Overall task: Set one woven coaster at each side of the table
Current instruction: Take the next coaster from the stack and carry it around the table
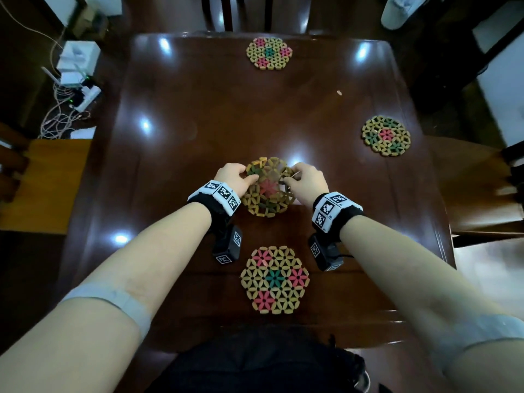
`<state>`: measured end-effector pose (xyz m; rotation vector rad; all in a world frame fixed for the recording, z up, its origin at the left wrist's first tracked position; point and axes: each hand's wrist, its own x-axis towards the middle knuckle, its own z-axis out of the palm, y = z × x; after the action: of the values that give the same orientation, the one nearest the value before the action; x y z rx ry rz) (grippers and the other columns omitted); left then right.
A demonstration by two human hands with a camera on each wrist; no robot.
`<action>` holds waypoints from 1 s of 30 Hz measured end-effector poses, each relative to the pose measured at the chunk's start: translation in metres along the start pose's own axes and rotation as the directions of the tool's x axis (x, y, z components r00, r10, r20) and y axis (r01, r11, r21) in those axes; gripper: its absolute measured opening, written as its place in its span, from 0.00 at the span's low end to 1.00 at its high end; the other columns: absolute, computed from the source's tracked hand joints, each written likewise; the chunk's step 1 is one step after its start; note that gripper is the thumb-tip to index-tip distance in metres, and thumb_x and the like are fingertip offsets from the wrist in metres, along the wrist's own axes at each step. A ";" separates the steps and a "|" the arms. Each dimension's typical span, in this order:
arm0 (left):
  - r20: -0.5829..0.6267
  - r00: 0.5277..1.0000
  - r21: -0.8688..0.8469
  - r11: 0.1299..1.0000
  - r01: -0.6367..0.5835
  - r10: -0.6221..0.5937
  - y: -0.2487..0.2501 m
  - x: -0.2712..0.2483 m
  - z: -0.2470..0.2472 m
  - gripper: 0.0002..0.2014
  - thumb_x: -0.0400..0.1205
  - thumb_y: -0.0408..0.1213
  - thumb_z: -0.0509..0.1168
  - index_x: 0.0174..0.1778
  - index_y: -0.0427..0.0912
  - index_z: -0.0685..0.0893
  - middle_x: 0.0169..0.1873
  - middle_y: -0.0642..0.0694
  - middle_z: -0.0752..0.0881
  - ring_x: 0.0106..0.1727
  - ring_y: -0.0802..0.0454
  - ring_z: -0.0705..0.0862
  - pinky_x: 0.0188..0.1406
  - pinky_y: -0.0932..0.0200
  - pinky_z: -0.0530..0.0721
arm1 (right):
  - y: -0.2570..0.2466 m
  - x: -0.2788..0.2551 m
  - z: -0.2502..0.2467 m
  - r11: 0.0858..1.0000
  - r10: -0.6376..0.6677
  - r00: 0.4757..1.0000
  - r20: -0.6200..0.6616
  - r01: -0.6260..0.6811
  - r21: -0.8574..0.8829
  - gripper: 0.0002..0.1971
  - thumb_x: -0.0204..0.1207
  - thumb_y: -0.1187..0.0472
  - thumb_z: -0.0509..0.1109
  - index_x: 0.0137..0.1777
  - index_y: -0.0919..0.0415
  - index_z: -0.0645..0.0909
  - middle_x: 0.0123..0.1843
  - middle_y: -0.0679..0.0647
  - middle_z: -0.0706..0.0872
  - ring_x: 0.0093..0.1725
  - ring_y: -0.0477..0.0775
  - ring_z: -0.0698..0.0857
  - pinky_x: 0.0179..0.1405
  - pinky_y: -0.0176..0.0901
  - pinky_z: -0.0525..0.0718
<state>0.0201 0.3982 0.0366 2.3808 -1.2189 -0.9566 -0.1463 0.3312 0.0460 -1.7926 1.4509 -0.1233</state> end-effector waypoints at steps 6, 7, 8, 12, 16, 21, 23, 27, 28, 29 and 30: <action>0.007 0.997 0.015 0.997 -0.082 0.081 -0.041 -0.036 -0.035 0.21 0.79 0.50 0.67 0.24 0.44 0.72 0.22 0.50 0.77 0.24 0.54 0.76 0.25 0.59 0.71 | -0.030 -0.051 0.029 0.998 -0.004 0.997 -0.075 0.008 0.063 0.06 0.74 0.57 0.73 0.47 0.58 0.87 0.43 0.52 0.90 0.44 0.53 0.88 0.50 0.45 0.85; 0.015 0.996 0.016 0.996 -0.090 0.090 -0.051 -0.043 -0.041 0.22 0.79 0.50 0.68 0.23 0.44 0.71 0.21 0.50 0.77 0.23 0.54 0.77 0.25 0.59 0.72 | -0.036 -0.063 0.037 0.997 -0.002 0.997 -0.077 0.008 0.079 0.06 0.75 0.58 0.73 0.47 0.60 0.87 0.40 0.51 0.89 0.41 0.51 0.87 0.46 0.43 0.83; 0.028 0.995 0.019 0.995 -0.099 0.099 -0.063 -0.050 -0.047 0.22 0.79 0.50 0.67 0.23 0.43 0.71 0.21 0.49 0.77 0.23 0.53 0.77 0.27 0.58 0.74 | -0.042 -0.074 0.047 0.996 0.001 0.997 -0.079 0.007 0.092 0.06 0.75 0.59 0.72 0.47 0.60 0.87 0.37 0.50 0.87 0.38 0.49 0.85 0.43 0.40 0.81; 0.087 0.988 0.034 0.991 -0.131 0.128 -0.118 -0.083 -0.071 0.22 0.79 0.51 0.66 0.25 0.41 0.74 0.25 0.47 0.79 0.31 0.45 0.81 0.38 0.51 0.81 | -0.068 -0.116 0.096 0.992 0.016 0.995 -0.103 -0.003 0.124 0.08 0.76 0.58 0.72 0.49 0.61 0.87 0.33 0.48 0.85 0.32 0.42 0.82 0.31 0.31 0.76; 0.173 0.977 0.006 0.992 -0.130 0.127 -0.177 -0.116 -0.094 0.22 0.79 0.52 0.66 0.32 0.35 0.80 0.35 0.38 0.85 0.41 0.38 0.85 0.45 0.49 0.82 | -0.093 -0.149 0.148 0.992 0.007 0.999 -0.036 -0.002 0.129 0.15 0.77 0.50 0.70 0.49 0.64 0.86 0.39 0.53 0.86 0.38 0.50 0.83 0.39 0.37 0.77; 0.182 0.980 -0.151 0.987 -0.051 0.078 -0.235 -0.141 -0.111 0.25 0.76 0.53 0.70 0.58 0.34 0.86 0.51 0.39 0.88 0.55 0.41 0.87 0.56 0.46 0.87 | -0.115 -0.175 0.189 0.995 -0.020 0.998 0.052 0.014 0.097 0.17 0.79 0.50 0.67 0.44 0.66 0.86 0.41 0.59 0.90 0.42 0.55 0.87 0.45 0.43 0.84; 0.178 0.983 -0.239 0.971 -0.007 0.051 -0.250 -0.150 -0.116 0.26 0.77 0.51 0.69 0.64 0.36 0.84 0.56 0.42 0.88 0.57 0.46 0.87 0.52 0.52 0.88 | -0.121 -0.178 0.201 0.993 -0.020 0.998 0.061 0.013 0.117 0.17 0.79 0.50 0.67 0.45 0.66 0.87 0.42 0.59 0.90 0.45 0.55 0.88 0.50 0.47 0.85; 0.188 0.982 -0.422 0.901 0.101 -0.022 -0.285 -0.168 -0.114 0.19 0.79 0.48 0.68 0.61 0.41 0.86 0.55 0.41 0.89 0.57 0.44 0.88 0.58 0.43 0.87 | -0.131 -0.183 0.228 0.975 -0.027 0.999 0.040 0.017 0.223 0.18 0.77 0.52 0.68 0.41 0.70 0.84 0.38 0.59 0.86 0.40 0.55 0.84 0.49 0.55 0.87; 0.182 0.983 -0.437 0.892 0.116 -0.039 -0.293 -0.171 -0.113 0.18 0.79 0.47 0.68 0.60 0.42 0.86 0.55 0.42 0.89 0.57 0.44 0.87 0.60 0.41 0.86 | -0.133 -0.185 0.234 0.970 -0.027 0.998 0.049 0.015 0.244 0.17 0.77 0.53 0.68 0.40 0.69 0.83 0.38 0.60 0.87 0.40 0.57 0.85 0.50 0.56 0.87; 0.172 0.984 -0.424 0.898 0.114 -0.043 -0.299 -0.174 -0.114 0.18 0.79 0.47 0.67 0.61 0.42 0.86 0.56 0.43 0.89 0.58 0.44 0.87 0.61 0.41 0.85 | -0.135 -0.187 0.240 0.967 -0.026 0.998 0.062 0.010 0.255 0.17 0.77 0.53 0.68 0.40 0.70 0.84 0.38 0.61 0.88 0.40 0.59 0.86 0.50 0.57 0.87; 0.164 0.986 -0.386 0.917 0.104 -0.043 -0.303 -0.175 -0.116 0.18 0.80 0.47 0.66 0.62 0.42 0.85 0.57 0.44 0.88 0.59 0.45 0.85 0.63 0.44 0.84 | -0.137 -0.188 0.245 0.966 -0.024 0.997 0.077 0.003 0.259 0.18 0.77 0.52 0.68 0.39 0.70 0.83 0.38 0.62 0.88 0.40 0.60 0.86 0.50 0.56 0.87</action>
<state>0.2084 0.7150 0.0356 2.0753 -0.8836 -1.2923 0.0277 0.6206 0.0427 -1.5767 1.3017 -0.2351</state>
